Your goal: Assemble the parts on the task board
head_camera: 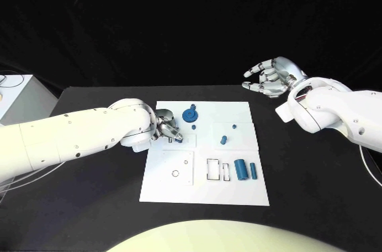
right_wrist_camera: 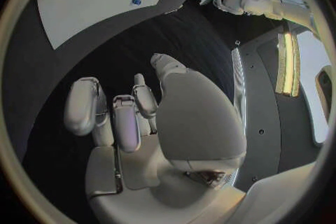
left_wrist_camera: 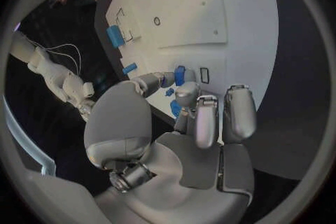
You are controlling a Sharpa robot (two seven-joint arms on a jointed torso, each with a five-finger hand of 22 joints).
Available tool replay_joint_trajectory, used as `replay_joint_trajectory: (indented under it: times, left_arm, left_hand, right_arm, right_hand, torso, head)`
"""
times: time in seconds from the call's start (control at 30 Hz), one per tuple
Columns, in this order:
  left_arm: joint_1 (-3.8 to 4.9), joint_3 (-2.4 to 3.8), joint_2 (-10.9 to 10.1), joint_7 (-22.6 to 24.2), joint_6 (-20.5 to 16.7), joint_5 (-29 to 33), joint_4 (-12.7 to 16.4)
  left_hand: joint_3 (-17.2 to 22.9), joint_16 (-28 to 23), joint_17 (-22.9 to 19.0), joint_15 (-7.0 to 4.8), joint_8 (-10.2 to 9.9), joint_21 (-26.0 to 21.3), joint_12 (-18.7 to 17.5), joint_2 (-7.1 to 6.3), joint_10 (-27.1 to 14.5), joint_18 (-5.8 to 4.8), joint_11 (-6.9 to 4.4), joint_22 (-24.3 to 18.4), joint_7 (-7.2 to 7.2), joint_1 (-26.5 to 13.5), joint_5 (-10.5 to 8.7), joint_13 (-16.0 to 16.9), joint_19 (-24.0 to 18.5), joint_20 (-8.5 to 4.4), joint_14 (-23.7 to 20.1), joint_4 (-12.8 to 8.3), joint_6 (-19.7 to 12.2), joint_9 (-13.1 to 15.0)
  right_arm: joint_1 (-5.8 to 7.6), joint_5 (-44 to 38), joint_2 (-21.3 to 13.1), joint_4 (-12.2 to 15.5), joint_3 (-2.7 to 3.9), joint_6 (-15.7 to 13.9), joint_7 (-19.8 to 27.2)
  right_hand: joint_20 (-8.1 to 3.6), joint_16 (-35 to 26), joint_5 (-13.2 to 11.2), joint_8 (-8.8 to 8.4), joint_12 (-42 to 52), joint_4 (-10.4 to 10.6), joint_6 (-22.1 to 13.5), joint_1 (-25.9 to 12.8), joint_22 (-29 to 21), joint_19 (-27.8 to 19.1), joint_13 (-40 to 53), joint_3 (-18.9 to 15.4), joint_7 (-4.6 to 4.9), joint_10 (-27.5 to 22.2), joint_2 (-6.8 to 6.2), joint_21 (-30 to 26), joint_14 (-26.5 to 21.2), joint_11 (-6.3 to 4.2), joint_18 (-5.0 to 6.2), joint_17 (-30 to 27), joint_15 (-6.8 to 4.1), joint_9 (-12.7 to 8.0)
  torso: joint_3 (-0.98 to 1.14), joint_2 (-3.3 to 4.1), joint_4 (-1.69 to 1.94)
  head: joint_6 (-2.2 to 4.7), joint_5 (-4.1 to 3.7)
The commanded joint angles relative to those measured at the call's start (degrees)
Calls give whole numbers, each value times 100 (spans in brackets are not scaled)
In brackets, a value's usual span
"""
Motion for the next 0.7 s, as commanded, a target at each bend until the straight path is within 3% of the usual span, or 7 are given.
replay_joint_trajectory:
  times: [0.03,0.7]
  left_arm:
    - [-3,-2,28,2,201,-4,1]
    - [-4,-8,110,-1,368,13,-66]
  left_hand:
    - [1029,40,1308,-44,20,26,24,61,48,-71,-17,6,-255,-16,6,13,26,-9,531,-1050,311,494]
    - [926,91,1394,-57,56,47,138,141,174,-88,-44,75,-296,-99,-27,186,69,-13,554,-972,385,516]
  right_arm:
    - [-3,-29,4,4,2,62,51]
    - [-3,-32,-6,10,2,83,38]
  right_hand:
    - [-1,-35,37,26,-38,2,-39,-44,55,-32,-5,35,-3,-22,-25,-19,267,-1,109,423,44,-8]
    - [-1,-35,37,26,-38,2,-39,-44,55,-32,-5,35,-3,-22,-25,-19,267,-1,109,423,44,-8]
  torso:
    - [0,7,-2]
    - [6,8,-4]
  head:
    - [-13,-7]
    - [-10,-26]
